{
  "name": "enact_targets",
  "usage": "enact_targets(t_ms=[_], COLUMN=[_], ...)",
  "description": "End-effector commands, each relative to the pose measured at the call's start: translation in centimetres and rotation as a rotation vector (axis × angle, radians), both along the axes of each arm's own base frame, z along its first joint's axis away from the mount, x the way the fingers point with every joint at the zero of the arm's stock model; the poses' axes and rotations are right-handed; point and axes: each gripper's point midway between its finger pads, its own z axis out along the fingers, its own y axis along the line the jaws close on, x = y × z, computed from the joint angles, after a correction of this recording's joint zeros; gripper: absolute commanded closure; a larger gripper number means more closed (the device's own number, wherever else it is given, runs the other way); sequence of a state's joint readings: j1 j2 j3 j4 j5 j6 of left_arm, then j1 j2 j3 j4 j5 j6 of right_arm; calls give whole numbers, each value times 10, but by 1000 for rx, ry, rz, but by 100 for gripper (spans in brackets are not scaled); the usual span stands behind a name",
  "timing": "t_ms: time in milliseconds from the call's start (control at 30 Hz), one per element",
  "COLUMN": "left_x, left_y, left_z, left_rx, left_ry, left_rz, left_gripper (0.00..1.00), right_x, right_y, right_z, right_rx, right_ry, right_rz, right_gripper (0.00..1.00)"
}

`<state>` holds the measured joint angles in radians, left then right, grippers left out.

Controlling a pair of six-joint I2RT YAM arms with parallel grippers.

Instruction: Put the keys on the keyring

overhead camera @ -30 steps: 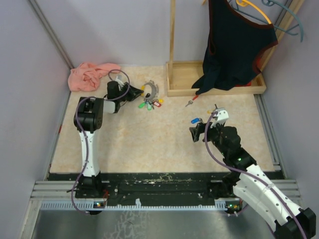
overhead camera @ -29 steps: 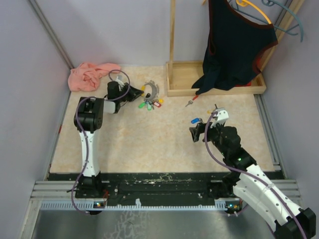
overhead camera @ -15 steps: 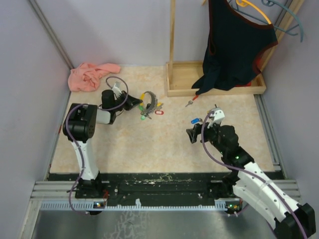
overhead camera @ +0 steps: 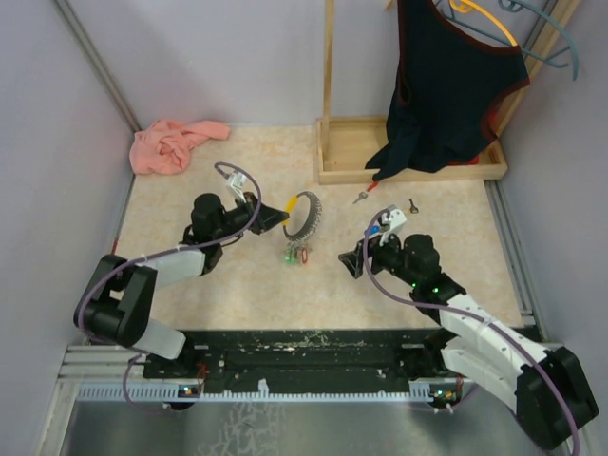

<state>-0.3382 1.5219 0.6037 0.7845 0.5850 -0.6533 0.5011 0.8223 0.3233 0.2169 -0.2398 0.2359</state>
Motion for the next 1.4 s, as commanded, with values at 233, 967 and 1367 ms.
enact_targets(t_ms=[233,967,1367], left_x=[-50,-81,-86], left_y=[-15,-31,-37], left_z=[40,70,82], left_rx=[77,129,116], left_ry=[-238,-336,-368], left_rz=[-87,-115,-117], left_gripper=[99,99,99], right_x=[7,-14,-16], right_y=[36,79,88], right_z=[47,47,29], right_rx=[202,89,44], right_ry=[-112,-537,-550], right_rz=[124,284,306], right_gripper=[21,60,74])
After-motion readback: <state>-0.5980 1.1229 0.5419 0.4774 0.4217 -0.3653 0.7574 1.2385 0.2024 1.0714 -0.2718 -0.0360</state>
